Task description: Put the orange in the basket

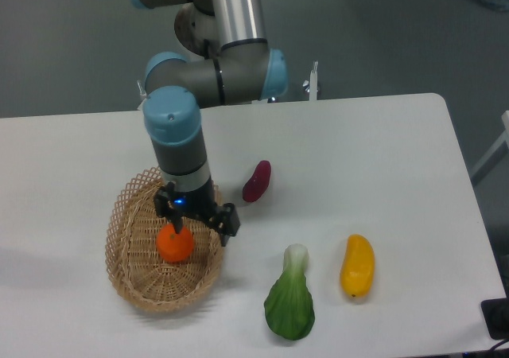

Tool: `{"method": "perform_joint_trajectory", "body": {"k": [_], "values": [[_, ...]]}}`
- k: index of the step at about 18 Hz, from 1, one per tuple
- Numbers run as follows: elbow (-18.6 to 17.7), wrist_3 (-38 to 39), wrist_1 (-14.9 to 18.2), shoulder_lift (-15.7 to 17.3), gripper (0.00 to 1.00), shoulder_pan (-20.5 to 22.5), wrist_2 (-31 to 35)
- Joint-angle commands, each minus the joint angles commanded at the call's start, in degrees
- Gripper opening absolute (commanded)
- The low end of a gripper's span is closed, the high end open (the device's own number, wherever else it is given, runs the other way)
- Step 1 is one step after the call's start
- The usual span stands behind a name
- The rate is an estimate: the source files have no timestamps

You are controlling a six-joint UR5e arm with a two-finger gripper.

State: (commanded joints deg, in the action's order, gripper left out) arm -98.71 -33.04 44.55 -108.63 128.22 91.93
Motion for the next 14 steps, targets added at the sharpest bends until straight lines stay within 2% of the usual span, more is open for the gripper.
{"method": "perform_joint_trajectory", "body": {"k": [3, 6, 11, 14], "values": [[1.85, -5.61, 3.07, 1.66, 1.0, 3.25, 0.0], [1.94, -13.17, 4.49, 2.9, 1.0, 6.24, 0.0], [2.29, -16.09, 5.89, 3.43, 1.0, 9.76, -0.26], [3.26, -20.47, 8.61, 4.66, 1.0, 11.79, -0.53]]}}
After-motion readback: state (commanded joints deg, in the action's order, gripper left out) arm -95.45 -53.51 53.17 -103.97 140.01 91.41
